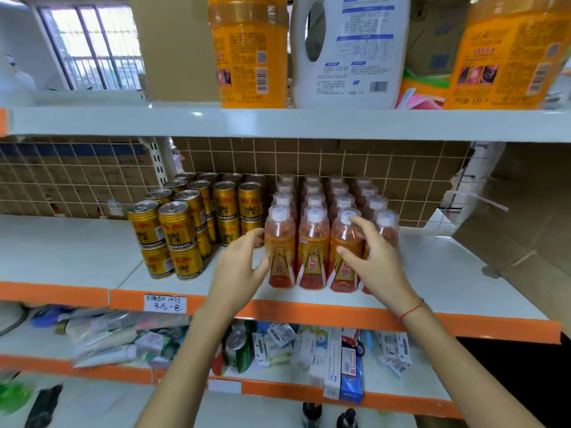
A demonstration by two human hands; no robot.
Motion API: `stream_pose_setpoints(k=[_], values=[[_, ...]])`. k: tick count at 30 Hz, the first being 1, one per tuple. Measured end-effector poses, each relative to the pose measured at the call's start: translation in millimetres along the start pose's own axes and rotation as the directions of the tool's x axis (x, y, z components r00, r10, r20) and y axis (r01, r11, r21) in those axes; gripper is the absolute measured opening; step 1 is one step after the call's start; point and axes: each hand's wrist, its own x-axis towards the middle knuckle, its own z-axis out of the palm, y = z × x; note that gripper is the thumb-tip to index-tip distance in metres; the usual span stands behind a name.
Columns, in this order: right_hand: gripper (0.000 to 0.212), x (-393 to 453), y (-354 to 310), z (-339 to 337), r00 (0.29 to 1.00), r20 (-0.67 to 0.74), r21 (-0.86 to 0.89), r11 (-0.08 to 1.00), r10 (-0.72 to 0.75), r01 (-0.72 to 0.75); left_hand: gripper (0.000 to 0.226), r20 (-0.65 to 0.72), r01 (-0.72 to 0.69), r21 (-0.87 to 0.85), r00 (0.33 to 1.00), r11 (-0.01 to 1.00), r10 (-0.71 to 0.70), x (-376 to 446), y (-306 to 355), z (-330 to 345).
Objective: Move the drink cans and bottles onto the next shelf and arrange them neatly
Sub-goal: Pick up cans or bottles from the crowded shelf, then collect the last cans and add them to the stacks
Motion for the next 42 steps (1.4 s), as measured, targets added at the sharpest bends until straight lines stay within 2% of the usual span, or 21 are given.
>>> stream_pose_setpoints(k=[6, 10, 15, 20, 27, 31, 35, 42], values=[[0.054, -15, -17, 36, 0.989, 0.140, 0.059, 0.997, -0.056, 0.048, 0.043, -0.094, 0.227, -0.009, 0.969, 0.974, -0.227, -54, -26, -25], [0.055, -23, -24, 55, 0.966, 0.238, 0.151, 0.986, -0.100, 0.065, 0.036, -0.164, 0.357, -0.103, 0.914, 0.928, -0.370, -91, -26, -34], [0.054, -29, -27, 77, 0.925, 0.356, 0.235, 0.971, -0.133, 0.049, 0.030, -0.215, 0.453, -0.160, 0.851, 0.877, -0.479, -125, -18, -47], [0.055, -38, -41, 99, 0.901, 0.407, 0.280, 0.959, -0.150, 0.034, 0.032, -0.256, 0.493, -0.128, 0.822, 0.860, -0.509, -147, -20, -69], [0.054, -47, -68, 127, 0.866, 0.469, 0.278, 0.960, -0.174, 0.042, 0.033, -0.298, 0.519, -0.175, 0.782, 0.837, -0.547, -172, -41, -96], [0.054, -48, -94, 148, 0.881, 0.441, 0.283, 0.958, -0.171, 0.044, 0.031, -0.299, 0.509, -0.198, 0.782, 0.838, -0.546, -176, -59, -116], [0.052, -59, -138, 193, 0.881, 0.423, 0.329, 0.942, -0.212, 0.069, 0.033, -0.295, 0.489, -0.157, 0.806, 0.858, -0.513, -185, -98, -159], [0.051, -91, -212, 292, 0.855, 0.456, 0.361, 0.929, -0.248, 0.077, 0.029, -0.299, 0.512, -0.144, 0.793, 0.847, -0.530, -226, -178, -245]])
